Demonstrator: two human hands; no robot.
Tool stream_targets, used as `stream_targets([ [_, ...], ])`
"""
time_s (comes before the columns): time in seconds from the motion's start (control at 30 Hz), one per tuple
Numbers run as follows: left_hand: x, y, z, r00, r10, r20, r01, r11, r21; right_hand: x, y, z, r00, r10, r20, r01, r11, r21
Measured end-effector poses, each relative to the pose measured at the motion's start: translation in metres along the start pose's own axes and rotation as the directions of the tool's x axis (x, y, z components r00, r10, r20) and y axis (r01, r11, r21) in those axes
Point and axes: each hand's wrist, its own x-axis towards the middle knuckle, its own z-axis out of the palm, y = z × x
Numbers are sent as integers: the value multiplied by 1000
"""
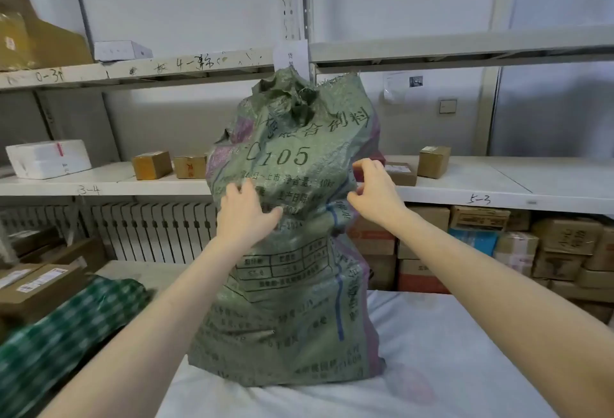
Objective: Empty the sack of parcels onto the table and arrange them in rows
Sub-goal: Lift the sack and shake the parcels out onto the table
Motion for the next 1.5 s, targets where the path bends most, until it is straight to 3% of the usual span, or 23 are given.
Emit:
stream_targets([
  [0.1, 16, -14, 11, 994, -106, 33, 108, 992, -63, 13, -3, 11, 998, 33, -60, -34, 999, -26],
  [0.27, 52, -15, 17, 989, -145, -24, 142, 985, -94, 50, -1, 13, 971, 67, -231, -87, 993, -75],
  [0.43, 94, -6, 21, 972, -232, -30, 229, 971, -73, 98, 7, 4, 939, 187, -287, -169, 982, 87],
  [0.6, 114, -9, 27, 970, -229, -76, 226, 973, -44, 150, 34, -4, 923, 369, -107, -339, 913, 227],
  [0.73, 135, -9, 21, 953, -280, -115, 270, 958, -93, 174, 48, -2, 938, 321, 133, -347, 847, 402],
  [0.8, 143, -12, 14, 937, -318, -145, 295, 942, -160, 180, 49, 4, 929, 306, 208, -354, 899, 257],
  [0.9, 147, -13, 7, 894, -395, -212, 328, 899, -291, 183, 43, 14, 929, 195, 315, -232, 969, 83],
  [1.1, 166, -29, -17, 789, -552, -270, 345, 761, -549, 177, 26, 27, 985, -22, 173, -15, 977, 214],
  [1.17, 171, -31, -31, 785, -545, -294, 332, 771, -544, 171, 16, 26, 968, -72, 239, -9, 946, 324],
  [1.33, 183, -30, -59, 797, -485, -360, 277, 823, -496, 151, -4, 22, 936, -58, 347, -94, 910, 405],
  [1.5, 191, -31, -77, 842, -325, -430, 176, 920, -350, 117, -23, 30, 873, -74, 481, -169, 881, 442],
])
